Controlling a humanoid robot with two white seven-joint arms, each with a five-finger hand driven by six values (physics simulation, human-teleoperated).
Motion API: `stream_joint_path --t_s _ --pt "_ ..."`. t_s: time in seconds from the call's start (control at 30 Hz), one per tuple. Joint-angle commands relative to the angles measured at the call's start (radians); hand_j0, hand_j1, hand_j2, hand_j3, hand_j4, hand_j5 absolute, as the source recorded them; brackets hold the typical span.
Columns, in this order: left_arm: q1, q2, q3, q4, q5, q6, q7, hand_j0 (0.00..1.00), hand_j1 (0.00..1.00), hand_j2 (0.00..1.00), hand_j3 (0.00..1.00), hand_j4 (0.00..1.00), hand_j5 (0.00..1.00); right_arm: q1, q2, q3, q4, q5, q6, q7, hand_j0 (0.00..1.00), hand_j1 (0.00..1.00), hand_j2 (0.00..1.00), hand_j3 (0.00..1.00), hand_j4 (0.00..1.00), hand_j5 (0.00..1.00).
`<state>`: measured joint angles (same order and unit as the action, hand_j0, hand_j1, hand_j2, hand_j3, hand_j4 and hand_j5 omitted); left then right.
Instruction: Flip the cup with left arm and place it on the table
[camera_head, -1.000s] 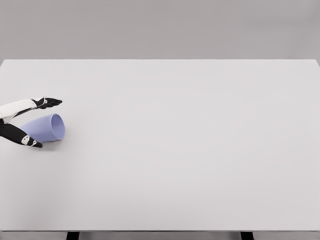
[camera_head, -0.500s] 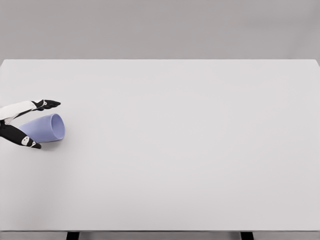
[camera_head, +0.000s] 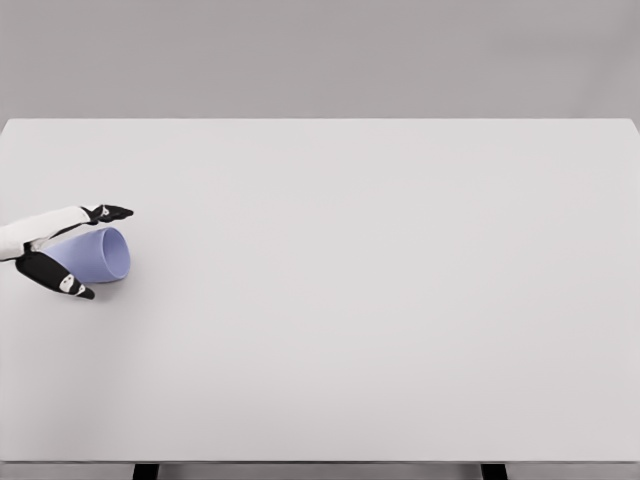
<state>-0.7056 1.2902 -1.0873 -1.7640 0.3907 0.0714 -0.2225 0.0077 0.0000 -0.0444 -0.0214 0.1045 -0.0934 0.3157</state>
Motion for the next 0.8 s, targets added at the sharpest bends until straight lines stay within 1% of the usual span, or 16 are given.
stream_joint_path --t_s 0.0,0.07,0.37,0.5,0.77 --pt "0.000 -0.003 0.001 0.000 -0.006 0.008 0.002 1.00 1.00 1.00 1.00 1.00 1.00 0.000 0.000 0.000 0.000 0.000 0.000 0.000 1.00 1.00 1.00 1.00 1.00 1.00" --pt "0.000 -0.011 0.000 0.000 -0.018 0.044 0.037 1.00 1.00 1.00 1.00 1.00 1.00 0.000 0.000 0.000 0.000 0.000 0.000 0.000 1.00 1.00 1.00 1.00 1.00 1.00" --pt "0.003 -0.012 -0.002 0.000 -0.027 0.047 0.045 1.00 1.00 1.00 1.00 1.00 1.00 0.000 0.000 0.000 0.000 0.000 0.000 0.000 1.00 1.00 1.00 1.00 1.00 1.00" --pt "0.005 -0.035 -0.003 0.000 -0.064 0.120 0.084 1.00 1.00 1.00 1.00 1.00 1.00 0.000 0.000 0.000 0.000 0.000 0.000 0.000 1.00 1.00 1.00 1.00 1.00 1.00" --pt "0.008 -0.052 -0.006 0.001 -0.082 0.123 0.091 1.00 1.00 1.00 1.00 1.00 1.00 0.000 0.000 0.000 0.000 0.000 0.000 0.000 1.00 1.00 1.00 1.00 1.00 1.00"
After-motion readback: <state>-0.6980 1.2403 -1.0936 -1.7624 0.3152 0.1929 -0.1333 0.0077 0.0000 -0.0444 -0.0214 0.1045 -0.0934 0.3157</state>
